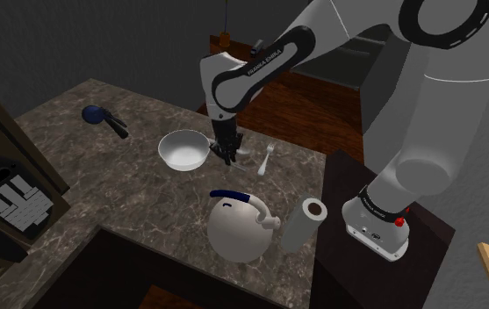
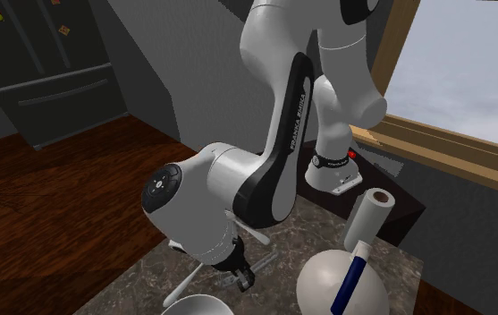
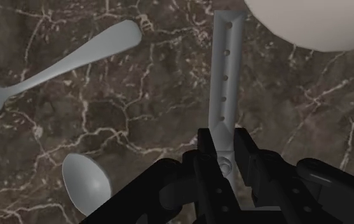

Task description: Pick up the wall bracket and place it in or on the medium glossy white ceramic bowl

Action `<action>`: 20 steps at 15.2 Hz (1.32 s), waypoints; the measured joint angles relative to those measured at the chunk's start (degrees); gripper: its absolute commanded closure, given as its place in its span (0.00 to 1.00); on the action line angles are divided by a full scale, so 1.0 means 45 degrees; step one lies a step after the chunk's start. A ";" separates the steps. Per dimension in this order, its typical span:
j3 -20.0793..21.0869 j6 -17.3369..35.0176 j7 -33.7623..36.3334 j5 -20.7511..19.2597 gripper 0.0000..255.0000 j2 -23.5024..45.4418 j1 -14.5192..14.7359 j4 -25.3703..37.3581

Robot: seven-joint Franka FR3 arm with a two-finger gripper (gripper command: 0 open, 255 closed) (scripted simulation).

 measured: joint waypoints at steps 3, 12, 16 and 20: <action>0.0092 -0.0439 -0.0035 0.0164 1.00 -0.0413 -0.0069 0.0053; 0.0270 -0.1769 -0.0152 0.0571 1.00 -0.1459 -0.0255 0.0407; 0.0304 -0.2262 -0.0057 0.0581 1.00 -0.1486 -0.0219 0.0887; 0.0134 -0.3079 0.0478 -0.0116 1.00 0.0353 0.0262 0.3450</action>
